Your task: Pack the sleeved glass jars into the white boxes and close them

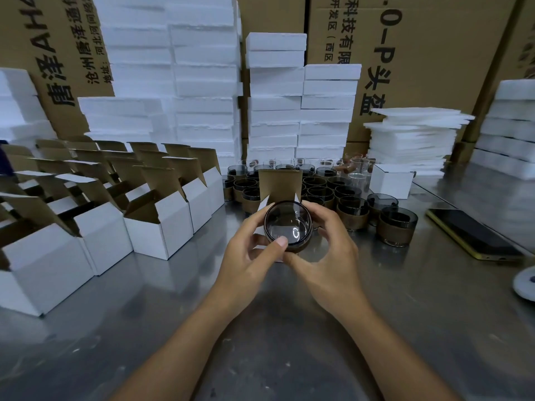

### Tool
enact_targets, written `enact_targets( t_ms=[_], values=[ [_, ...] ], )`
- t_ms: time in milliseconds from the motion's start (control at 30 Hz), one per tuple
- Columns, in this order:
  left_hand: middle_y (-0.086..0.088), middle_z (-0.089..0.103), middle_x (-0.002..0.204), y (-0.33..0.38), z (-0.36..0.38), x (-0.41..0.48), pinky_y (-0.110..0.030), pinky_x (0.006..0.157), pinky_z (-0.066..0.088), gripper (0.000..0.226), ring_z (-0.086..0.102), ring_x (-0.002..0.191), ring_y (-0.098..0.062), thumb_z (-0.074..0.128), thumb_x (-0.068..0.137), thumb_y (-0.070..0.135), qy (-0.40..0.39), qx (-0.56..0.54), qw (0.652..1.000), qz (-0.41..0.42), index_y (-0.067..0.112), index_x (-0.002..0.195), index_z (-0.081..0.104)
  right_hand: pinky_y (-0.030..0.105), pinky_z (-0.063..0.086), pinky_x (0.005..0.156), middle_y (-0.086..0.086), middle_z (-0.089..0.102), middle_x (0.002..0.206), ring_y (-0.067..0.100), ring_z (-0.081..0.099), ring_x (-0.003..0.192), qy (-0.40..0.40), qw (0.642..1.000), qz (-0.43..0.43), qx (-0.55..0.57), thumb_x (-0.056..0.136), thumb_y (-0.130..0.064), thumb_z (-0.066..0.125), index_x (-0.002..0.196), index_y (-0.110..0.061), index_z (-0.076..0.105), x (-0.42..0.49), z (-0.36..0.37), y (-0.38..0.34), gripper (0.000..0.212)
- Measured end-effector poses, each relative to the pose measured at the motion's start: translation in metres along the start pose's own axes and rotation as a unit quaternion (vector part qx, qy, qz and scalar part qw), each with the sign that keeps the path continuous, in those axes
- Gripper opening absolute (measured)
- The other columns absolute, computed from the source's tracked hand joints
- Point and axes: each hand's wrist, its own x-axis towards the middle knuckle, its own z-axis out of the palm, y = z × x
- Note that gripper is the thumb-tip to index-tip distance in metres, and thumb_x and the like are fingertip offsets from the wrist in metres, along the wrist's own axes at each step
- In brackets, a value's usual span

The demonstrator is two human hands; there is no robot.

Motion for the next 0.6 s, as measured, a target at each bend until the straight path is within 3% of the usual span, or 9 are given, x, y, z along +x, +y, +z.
enact_targets(
  t_ms=[133,267,367,467,533,600],
  values=[
    [0.000,0.063,0.120,-0.001,0.000,0.000,-0.033,0.080,0.055,0.054,0.063,0.100,-0.022,0.061,0.073,0.042,0.003,-0.003,1.000,0.001,0.026,0.124,0.054,0.015,0.043,0.093,-0.009,0.058,0.126,0.003,0.055,0.114,0.000,1.000,0.009,-0.001,0.063,-0.024,0.086,0.126,-0.021,0.052,0.001,0.000,0.001,0.073],
    [0.001,0.065,0.113,-0.002,0.001,0.001,-0.027,0.076,0.054,0.046,0.064,0.092,-0.021,0.060,0.080,0.036,-0.002,0.007,1.000,-0.010,0.025,0.124,0.055,0.007,0.041,0.088,-0.014,0.059,0.123,-0.003,0.054,0.112,0.000,0.999,0.034,0.021,0.061,-0.029,0.086,0.125,-0.025,0.052,0.000,0.000,-0.003,0.072],
    [0.005,0.068,0.098,-0.003,-0.002,0.001,-0.017,0.068,0.048,0.043,0.062,0.081,-0.007,0.051,0.083,0.035,-0.011,0.005,1.000,-0.023,0.022,0.124,0.056,0.003,0.041,0.079,-0.026,0.063,0.106,-0.009,0.057,0.102,0.013,0.995,0.080,0.059,0.063,-0.027,0.083,0.115,-0.032,0.054,0.001,-0.001,-0.005,0.060],
    [0.003,0.067,0.092,-0.002,-0.002,0.001,-0.020,0.068,0.047,0.042,0.058,0.078,-0.013,0.046,0.083,0.039,-0.019,0.005,0.999,-0.044,0.024,0.121,0.058,0.006,0.045,0.070,-0.015,0.066,0.099,-0.009,0.061,0.090,0.011,0.976,0.157,0.147,0.072,-0.018,0.079,0.108,-0.026,0.058,0.005,-0.003,-0.005,0.042],
    [-0.003,0.062,0.087,-0.001,0.000,0.000,-0.021,0.068,0.047,0.038,0.056,0.072,-0.013,0.047,0.083,0.036,-0.026,-0.002,0.999,-0.044,0.022,0.116,0.059,0.010,0.047,0.068,-0.005,0.068,0.096,-0.005,0.063,0.082,0.005,0.960,0.205,0.192,0.070,-0.030,0.073,0.104,-0.018,0.060,0.008,-0.005,-0.006,0.038],
    [-0.007,0.060,0.084,-0.001,0.001,0.000,-0.018,0.066,0.046,0.037,0.056,0.067,-0.009,0.052,0.084,0.034,-0.030,-0.007,0.999,-0.043,0.015,0.115,0.057,0.016,0.049,0.064,-0.003,0.068,0.087,0.000,0.064,0.076,-0.008,0.942,0.256,0.218,0.061,-0.047,0.067,0.097,-0.015,0.062,0.010,-0.007,-0.007,0.048]
  ],
)
